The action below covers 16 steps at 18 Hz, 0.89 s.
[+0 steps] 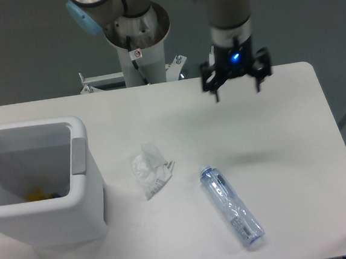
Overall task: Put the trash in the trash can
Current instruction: 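Move the gripper over the crumpled white tissue and lower it, then close the gripper on the crumpled white tissue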
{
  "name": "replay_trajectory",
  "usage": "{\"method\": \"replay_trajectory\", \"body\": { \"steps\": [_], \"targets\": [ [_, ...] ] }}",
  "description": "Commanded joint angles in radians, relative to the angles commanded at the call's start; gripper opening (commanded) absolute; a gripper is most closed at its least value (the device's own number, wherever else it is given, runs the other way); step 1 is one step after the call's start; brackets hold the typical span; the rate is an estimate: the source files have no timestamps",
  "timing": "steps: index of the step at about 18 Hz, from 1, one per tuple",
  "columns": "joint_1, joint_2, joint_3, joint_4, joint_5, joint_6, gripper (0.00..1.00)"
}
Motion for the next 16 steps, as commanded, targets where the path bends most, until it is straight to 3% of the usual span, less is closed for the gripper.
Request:
{"method": "replay_trajectory", "body": {
  "steps": [3,10,16],
  "targets": [
    [-0.115,-0.113,0.001,0.046,0.003,-0.089,1.0],
    [-0.246,-0.196,-0.022,0.052,0.005,-0.141,1.0],
    [-0.292,-0.275,-0.023,0.069,0.038,-0.168,1.0]
  ]
}}
